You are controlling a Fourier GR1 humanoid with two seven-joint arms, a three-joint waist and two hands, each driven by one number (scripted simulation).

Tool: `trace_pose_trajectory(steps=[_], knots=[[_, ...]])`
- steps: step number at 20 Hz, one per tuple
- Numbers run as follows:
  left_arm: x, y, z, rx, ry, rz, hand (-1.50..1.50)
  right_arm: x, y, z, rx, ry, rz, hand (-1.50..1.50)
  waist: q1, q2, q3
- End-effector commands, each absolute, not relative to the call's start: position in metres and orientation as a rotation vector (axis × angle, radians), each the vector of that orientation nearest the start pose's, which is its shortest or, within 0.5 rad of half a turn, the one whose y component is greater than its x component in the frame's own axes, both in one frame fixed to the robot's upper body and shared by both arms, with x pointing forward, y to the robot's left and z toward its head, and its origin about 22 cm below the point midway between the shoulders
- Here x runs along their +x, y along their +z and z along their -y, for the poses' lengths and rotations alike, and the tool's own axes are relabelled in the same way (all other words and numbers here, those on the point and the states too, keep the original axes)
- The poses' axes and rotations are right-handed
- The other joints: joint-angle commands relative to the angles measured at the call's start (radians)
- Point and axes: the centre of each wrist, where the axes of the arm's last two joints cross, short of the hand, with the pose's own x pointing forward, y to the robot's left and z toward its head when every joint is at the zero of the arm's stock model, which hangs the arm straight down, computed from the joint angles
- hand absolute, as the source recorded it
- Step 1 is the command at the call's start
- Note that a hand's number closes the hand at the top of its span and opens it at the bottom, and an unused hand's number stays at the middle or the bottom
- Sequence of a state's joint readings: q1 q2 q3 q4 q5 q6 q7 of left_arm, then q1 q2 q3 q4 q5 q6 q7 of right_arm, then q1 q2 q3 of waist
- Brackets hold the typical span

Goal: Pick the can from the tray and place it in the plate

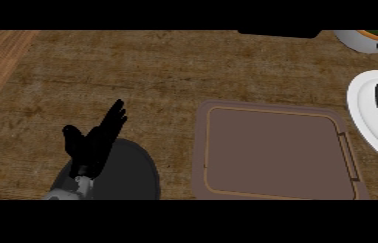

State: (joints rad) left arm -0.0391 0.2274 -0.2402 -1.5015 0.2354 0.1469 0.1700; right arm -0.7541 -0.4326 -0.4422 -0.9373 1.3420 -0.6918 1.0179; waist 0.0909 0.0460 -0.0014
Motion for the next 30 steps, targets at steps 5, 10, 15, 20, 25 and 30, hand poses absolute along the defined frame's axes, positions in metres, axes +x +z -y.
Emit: trace_pose_trajectory(steps=[5, 10, 15, 20, 25, 30], knots=[[0.242, -0.023, -0.221, -0.019, -0.068, 1.222, 0.00, 0.397, 0.117, 0.369, -1.914, -0.756, 0.702, 1.50, -0.025, -0.012, -0.001], [0.234, -0.022, -0.232, -0.020, -0.048, 1.222, 0.00, 0.377, 0.097, 0.394, -2.031, -0.815, 0.605, 1.50, -0.035, -0.022, 0.002], [0.235, -0.024, -0.235, 0.003, -0.034, 1.220, 0.00, 0.367, 0.096, 0.413, -2.076, -0.852, 0.539, 1.50, -0.053, -0.028, 0.003], [0.242, -0.024, -0.234, -0.011, -0.018, 1.202, 0.00, 0.349, 0.064, 0.431, -2.097, -0.851, 0.538, 1.50, -0.065, -0.030, 0.004], [0.228, -0.030, -0.235, -0.024, -0.025, 1.206, 0.00, 0.342, 0.045, 0.442, -1.850, -0.923, 0.315, 1.50, -0.062, -0.032, 0.006], [0.225, -0.031, -0.229, -0.031, -0.019, 1.190, 0.00, 0.340, 0.024, 0.449, -1.692, -0.803, 0.297, -1.50, -0.072, -0.039, 0.006]])
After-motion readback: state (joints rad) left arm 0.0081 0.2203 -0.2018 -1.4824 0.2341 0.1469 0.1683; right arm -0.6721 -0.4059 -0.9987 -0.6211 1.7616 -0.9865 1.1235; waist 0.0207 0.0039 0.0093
